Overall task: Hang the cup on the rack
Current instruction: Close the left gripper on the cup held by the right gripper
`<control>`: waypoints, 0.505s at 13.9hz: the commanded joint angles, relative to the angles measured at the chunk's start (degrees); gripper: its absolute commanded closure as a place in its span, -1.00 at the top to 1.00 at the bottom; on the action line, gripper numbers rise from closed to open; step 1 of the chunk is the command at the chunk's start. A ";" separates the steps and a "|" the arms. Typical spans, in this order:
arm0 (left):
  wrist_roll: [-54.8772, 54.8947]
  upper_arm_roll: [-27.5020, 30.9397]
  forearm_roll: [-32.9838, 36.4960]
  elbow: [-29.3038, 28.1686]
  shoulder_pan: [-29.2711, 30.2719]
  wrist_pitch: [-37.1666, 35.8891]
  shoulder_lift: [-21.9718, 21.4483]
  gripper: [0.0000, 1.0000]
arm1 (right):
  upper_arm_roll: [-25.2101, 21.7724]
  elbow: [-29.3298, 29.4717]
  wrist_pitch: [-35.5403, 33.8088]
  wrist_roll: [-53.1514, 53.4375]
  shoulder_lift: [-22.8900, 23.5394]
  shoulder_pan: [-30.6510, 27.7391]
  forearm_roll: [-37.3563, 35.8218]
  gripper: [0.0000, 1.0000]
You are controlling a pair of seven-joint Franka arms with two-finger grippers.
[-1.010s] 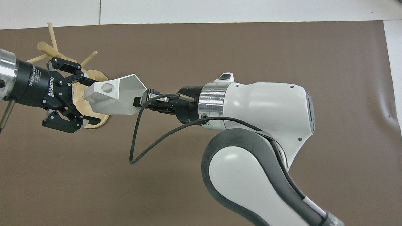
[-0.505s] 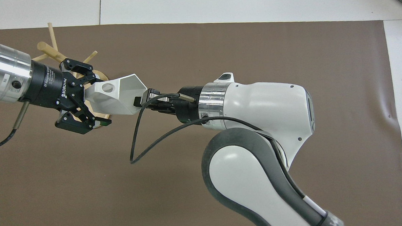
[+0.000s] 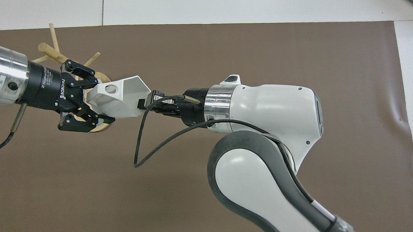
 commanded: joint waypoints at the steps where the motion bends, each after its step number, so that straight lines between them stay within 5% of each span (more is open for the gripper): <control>1: -1.34 0.24 -0.68 -2.48 0.00 2.03 -2.30 -1.00 | 0.62 -0.22 0.79 1.83 -0.19 -0.42 1.26 -1.00; 3: -1.43 0.42 -0.50 -2.57 0.08 2.39 -2.48 -1.00 | 0.62 -0.13 0.70 3.94 -0.19 -0.42 1.26 -1.00; 6: -1.43 0.51 -0.50 -3.62 0.26 3.00 -3.00 -1.00 | 0.62 -0.13 0.79 5.00 -0.19 -0.42 1.26 0.99; 7: -1.52 0.60 -0.50 -4.06 0.26 3.53 -3.09 -1.00 | 0.62 -0.13 0.96 5.09 -0.19 -0.42 1.18 1.00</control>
